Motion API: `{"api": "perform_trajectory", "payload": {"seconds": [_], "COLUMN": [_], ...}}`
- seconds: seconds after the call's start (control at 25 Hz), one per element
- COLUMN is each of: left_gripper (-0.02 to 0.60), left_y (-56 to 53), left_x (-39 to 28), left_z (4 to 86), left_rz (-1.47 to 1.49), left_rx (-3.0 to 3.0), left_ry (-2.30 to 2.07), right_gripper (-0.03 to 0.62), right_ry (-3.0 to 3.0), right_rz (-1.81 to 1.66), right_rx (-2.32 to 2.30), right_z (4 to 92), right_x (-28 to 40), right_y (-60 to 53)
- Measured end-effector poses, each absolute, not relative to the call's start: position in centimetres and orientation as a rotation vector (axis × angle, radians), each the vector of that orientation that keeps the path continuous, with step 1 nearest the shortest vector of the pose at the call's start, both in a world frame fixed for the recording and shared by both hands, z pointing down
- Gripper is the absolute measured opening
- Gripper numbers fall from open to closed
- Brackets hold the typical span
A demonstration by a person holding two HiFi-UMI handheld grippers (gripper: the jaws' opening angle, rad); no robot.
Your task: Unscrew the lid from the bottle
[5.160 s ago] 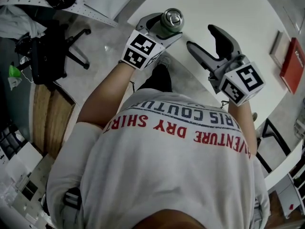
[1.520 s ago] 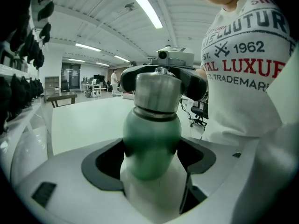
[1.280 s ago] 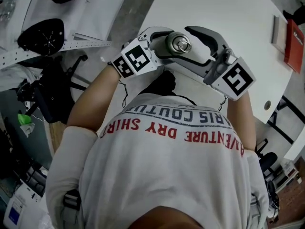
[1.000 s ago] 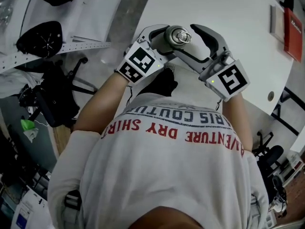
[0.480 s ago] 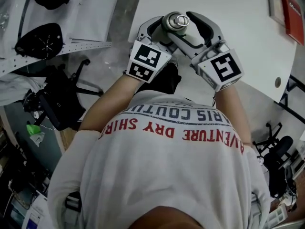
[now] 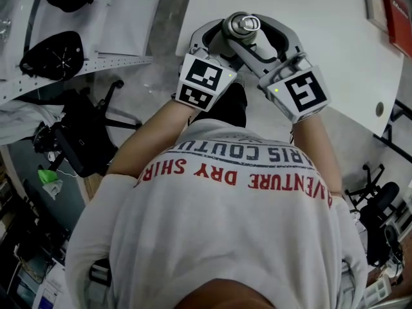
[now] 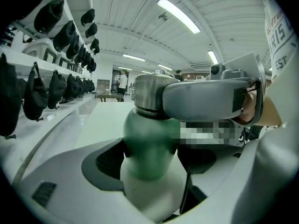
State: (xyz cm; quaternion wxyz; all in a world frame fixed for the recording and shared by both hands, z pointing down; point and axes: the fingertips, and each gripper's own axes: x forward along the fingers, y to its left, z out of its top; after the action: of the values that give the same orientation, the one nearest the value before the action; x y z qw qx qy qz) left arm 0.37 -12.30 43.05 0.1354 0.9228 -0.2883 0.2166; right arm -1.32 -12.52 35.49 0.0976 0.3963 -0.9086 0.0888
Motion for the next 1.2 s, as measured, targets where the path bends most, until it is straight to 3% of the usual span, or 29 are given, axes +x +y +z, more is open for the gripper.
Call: {"api": "perform_trajectory", "payload": {"seconds": [1.2], "left_gripper": [0.365], "left_y": [-12.0], "left_x": [-0.5], "left_z": [43.4], "left_rz": [0.926], "left_rx": [2.897], "left_ry": [0.159], "right_gripper": [0.239], "right_ry": [-2.716], "right_rz": [0.163], "right_rx": [0.608], "right_z": [35.6], "right_x": [-2.4], "right_y": [-12.6]}}
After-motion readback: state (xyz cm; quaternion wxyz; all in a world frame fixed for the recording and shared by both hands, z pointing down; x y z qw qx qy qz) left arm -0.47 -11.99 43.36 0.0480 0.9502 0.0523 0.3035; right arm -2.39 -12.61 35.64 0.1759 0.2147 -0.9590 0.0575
